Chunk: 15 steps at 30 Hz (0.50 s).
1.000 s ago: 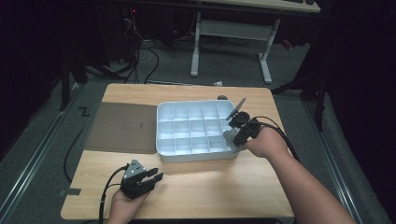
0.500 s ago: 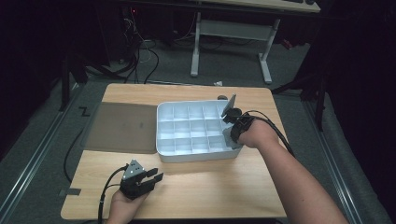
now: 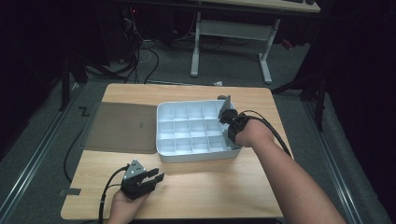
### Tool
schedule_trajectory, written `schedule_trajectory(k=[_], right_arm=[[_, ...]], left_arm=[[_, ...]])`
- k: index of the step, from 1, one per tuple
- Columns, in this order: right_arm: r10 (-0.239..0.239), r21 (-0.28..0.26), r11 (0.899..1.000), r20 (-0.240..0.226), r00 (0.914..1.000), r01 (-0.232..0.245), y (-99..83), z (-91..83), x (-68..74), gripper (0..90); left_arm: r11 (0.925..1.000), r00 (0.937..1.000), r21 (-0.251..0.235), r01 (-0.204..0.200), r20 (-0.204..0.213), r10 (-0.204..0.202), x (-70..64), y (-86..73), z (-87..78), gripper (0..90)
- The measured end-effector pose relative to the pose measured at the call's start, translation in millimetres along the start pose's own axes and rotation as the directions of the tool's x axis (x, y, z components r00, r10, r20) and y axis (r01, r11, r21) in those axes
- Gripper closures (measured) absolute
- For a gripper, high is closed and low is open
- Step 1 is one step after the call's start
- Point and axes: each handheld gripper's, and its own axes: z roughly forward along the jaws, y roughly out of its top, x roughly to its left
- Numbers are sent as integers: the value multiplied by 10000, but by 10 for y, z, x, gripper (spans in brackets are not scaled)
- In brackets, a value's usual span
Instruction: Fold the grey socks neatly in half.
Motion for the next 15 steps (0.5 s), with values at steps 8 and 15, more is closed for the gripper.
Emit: schedule_trajectory(k=[8,15], right_arm=[[24,410,9992,101,9999,-28,0,23,-12,724],[-235,628,9978,7,9997,234,81,166,54,725]], left_arm=[[9999,10000,-131,50,5,-50,12,5,-24,642],[9997,9999,-194,130,-23,-131,36,7,-47,645]])
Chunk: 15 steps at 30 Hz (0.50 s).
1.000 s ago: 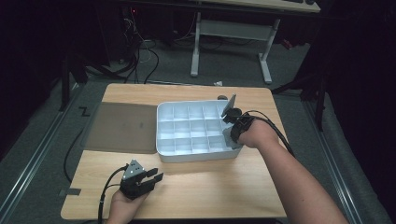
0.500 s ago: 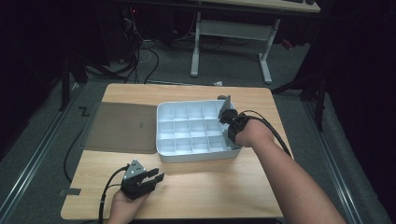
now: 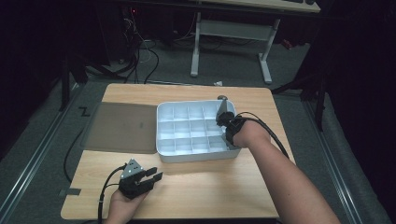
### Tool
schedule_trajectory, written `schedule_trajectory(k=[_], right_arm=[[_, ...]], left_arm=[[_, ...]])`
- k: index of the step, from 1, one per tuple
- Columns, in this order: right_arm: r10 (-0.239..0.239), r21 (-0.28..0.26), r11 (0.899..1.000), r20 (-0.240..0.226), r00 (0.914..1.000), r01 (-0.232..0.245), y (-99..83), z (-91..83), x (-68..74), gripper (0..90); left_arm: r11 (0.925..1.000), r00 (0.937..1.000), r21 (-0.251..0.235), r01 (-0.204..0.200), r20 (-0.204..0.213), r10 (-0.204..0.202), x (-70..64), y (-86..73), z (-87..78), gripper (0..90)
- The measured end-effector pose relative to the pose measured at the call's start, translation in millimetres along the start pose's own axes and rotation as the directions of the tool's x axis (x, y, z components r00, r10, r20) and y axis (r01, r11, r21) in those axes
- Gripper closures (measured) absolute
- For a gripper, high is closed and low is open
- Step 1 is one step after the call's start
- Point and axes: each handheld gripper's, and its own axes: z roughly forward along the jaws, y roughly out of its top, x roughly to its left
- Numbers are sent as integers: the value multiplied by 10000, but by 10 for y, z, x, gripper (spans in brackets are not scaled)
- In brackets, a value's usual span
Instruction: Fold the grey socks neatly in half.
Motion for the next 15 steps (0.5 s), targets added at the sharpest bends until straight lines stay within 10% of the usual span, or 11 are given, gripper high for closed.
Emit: schedule_trajectory(k=[15], right_arm=[[680,-258,9972,-811,9944,-703,-15,204,-65,724]], left_arm=[[9999,9999,122,-88,55,88,-16,-10,23,646]])
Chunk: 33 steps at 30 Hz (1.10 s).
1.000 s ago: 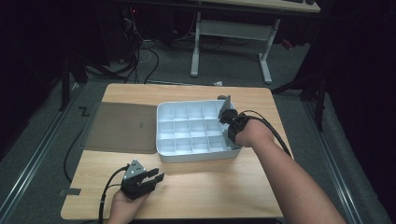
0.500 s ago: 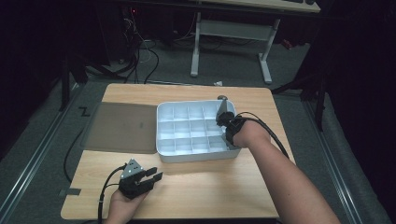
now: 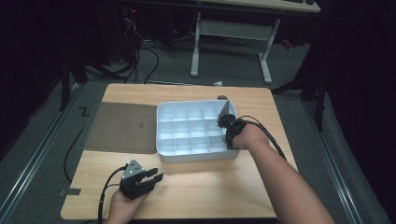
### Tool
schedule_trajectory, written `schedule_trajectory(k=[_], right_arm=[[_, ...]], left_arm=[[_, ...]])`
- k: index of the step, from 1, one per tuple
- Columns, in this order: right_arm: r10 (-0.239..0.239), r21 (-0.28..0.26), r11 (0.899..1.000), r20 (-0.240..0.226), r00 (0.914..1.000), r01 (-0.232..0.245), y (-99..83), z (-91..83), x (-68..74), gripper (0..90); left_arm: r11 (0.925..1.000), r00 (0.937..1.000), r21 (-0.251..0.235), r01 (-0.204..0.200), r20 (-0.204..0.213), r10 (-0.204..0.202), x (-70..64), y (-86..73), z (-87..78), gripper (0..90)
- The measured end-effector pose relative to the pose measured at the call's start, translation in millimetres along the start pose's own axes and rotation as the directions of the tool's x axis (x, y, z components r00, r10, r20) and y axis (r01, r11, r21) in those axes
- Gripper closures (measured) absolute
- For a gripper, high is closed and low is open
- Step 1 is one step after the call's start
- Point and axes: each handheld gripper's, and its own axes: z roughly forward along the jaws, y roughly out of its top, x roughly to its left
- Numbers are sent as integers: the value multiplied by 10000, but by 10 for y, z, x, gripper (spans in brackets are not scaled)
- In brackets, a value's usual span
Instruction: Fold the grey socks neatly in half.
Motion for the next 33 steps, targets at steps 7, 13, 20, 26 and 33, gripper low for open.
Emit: schedule_trajectory(k=[7,13,20,26,33], right_arm=[[541,-298,9980,-408,9977,-553,-54,34,-34,723],[519,-362,9979,-402,9978,-534,-55,77,-42,721],[626,-207,9978,-339,9975,-633,-34,149,-20,712],[396,-189,9990,-482,9980,-406,-58,108,-24,579],[517,-483,9972,-927,9943,-564,-133,-31,-54,516]], left_arm=[[10000,10000,37,-37,20,36,-9,-2,13,646],[10000,10000,15,-58,14,58,-16,-5,15,646],[10000,10000,18,-83,7,83,-17,-6,16,646],[10000,10000,8,-70,21,70,-14,-5,17,645],[10000,10000,4,-62,38,62,-19,-3,19,644]])
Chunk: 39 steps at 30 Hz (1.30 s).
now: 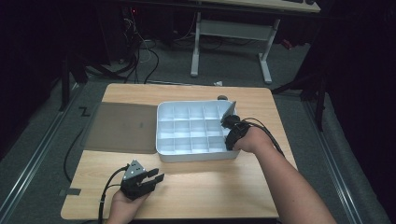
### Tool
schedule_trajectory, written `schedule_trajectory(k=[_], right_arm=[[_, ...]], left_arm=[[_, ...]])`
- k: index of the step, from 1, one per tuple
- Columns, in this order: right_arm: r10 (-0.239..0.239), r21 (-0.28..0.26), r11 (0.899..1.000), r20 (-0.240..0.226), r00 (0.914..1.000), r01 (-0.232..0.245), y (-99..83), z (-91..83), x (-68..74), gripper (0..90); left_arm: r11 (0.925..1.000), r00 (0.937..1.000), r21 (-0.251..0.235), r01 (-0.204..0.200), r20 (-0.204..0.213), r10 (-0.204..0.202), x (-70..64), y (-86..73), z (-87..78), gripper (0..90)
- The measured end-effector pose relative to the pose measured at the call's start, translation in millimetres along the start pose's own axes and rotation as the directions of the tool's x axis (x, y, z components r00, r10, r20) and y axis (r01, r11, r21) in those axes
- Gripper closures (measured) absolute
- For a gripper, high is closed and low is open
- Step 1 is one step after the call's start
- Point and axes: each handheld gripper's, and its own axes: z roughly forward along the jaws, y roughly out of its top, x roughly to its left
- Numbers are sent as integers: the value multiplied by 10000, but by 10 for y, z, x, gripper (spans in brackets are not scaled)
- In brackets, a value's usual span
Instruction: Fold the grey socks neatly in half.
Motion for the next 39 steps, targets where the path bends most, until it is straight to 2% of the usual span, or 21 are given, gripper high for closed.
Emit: schedule_trajectory(k=[8,10,13,15,16,19,21,22,24,27,28,29,30,34,37,39], right_arm=[[129,-502,9987,-43,9999,-131,-3,-224,-27,517],[45,-642,9979,-44,10000,-48,12,-259,-32,580],[-192,-1001,9948,220,9996,213,36,-306,-3,790],[-287,-1073,9937,438,9986,333,56,-302,16,896],[-493,-1062,9928,538,9973,548,70,-290,15,900],[-624,-725,9950,792,9949,682,116,-196,11,900],[-476,-626,9967,802,9956,527,135,-143,14,900],[-783,-668,9942,823,9935,839,150,-119,-11,900],[-570,-359,9976,684,9960,596,168,-44,21,900],[-907,-51,9958,852,9922,915,206,102,79,900],[-624,24,9980,855,9944,625,215,122,106,900],[-863,-13,9962,903,9922,868,236,151,86,900],[-590,62,9983,850,9946,586,239,160,92,900],[-672,37,9977,757,9949,671,248,161,61,900],[-548,-225,9982,542,9970,561,209,30,49,887],[-502,-301,9982,682,9964,523,174,-58,20,900]], left_arm=[[10000,10000,70,-45,-13,46,2,-2,7,642],[9999,10000,116,-50,-20,50,2,-3,9,642],[9999,10000,134,-42,-12,42,3,-4,13,641],[9999,10000,140,-52,-16,52,3,-5,15,641],[9999,10000,154,-69,-18,69,2,-6,16,641],[9998,10000,165,-79,0,79,0,-8,21,642],[9998,10000,155,-80,12,80,-4,-7,19,642],[9998,10000,172,-82,31,81,-4,-6,15,641],[9999,10000,144,-68,19,68,-4,-7,15,641],[9998,10000,173,-85,21,84,-2,-8,17,642],[9998,10000,171,-98,14,98,-2,-9,19,642],[9998,9999,170,-102,12,102,-2,-9,19,642],[9998,9999,170,-115,24,115,-3,-8,18,642],[9998,9999,174,-128,28,127,-2,-9,23,642],[9998,9999,175,-121,20,121,1,-9,29,642],[9997,9999,189,-131,21,131,-2,-10,32,642]])
